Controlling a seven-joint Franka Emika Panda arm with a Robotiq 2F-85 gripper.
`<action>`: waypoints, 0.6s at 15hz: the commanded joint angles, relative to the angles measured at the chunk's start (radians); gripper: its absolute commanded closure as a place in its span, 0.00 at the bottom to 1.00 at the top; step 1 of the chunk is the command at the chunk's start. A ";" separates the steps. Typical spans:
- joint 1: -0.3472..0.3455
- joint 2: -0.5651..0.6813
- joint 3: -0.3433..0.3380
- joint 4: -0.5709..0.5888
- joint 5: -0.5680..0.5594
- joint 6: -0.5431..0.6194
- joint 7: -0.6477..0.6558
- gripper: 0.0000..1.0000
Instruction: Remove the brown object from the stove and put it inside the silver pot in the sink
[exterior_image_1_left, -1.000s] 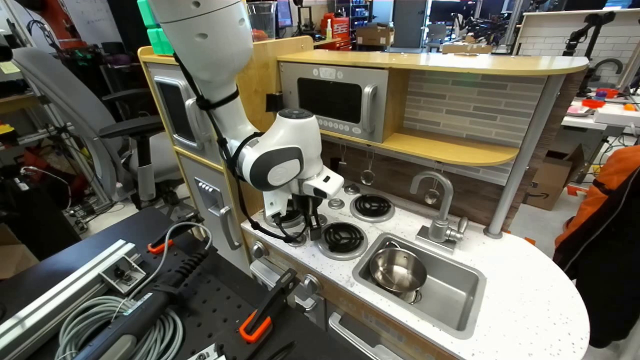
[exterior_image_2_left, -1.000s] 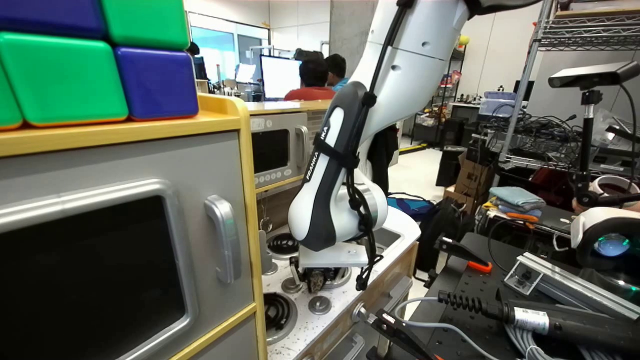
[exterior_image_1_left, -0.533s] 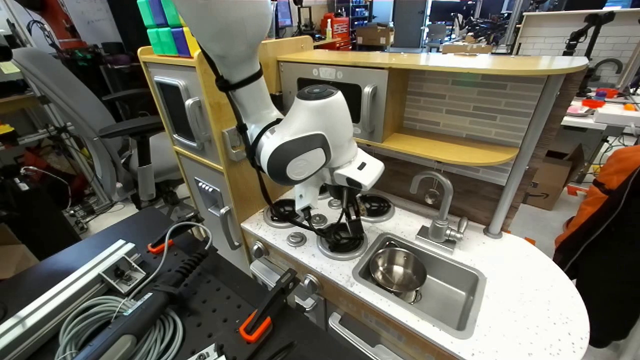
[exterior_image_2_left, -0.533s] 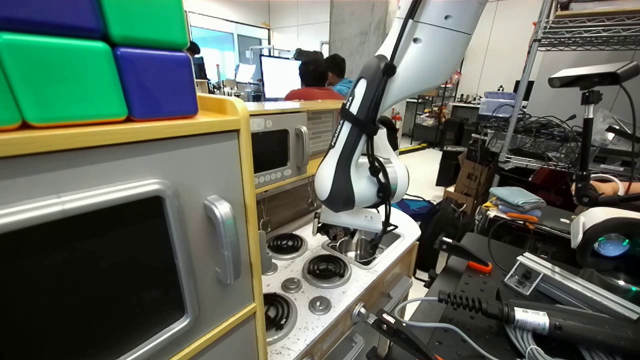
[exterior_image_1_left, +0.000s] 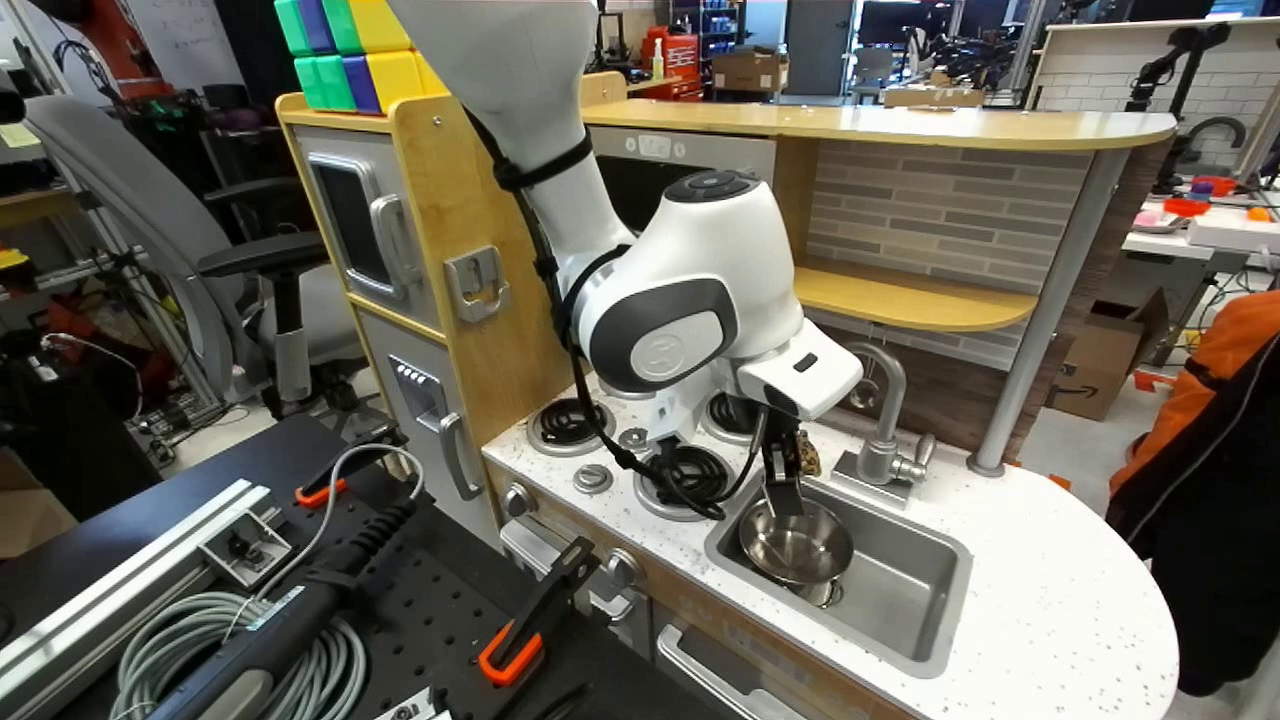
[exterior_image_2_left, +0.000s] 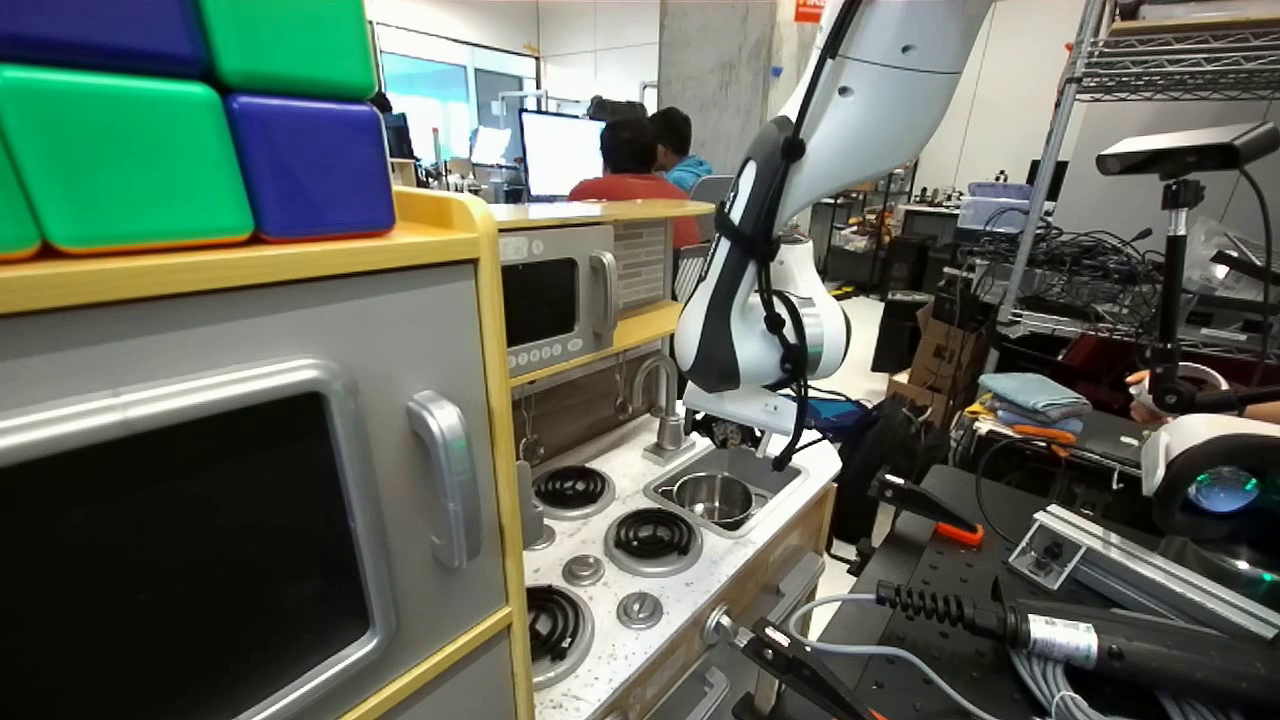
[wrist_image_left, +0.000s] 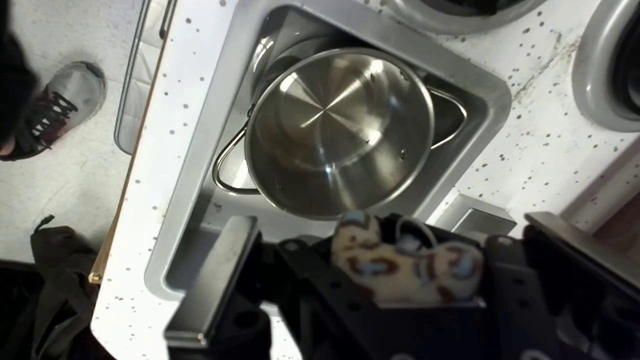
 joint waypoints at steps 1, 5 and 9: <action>-0.081 0.003 0.084 0.052 0.032 -0.024 0.003 0.67; -0.134 -0.031 0.150 0.026 0.038 -0.007 -0.019 0.37; -0.224 -0.144 0.252 -0.084 0.032 -0.004 -0.084 0.09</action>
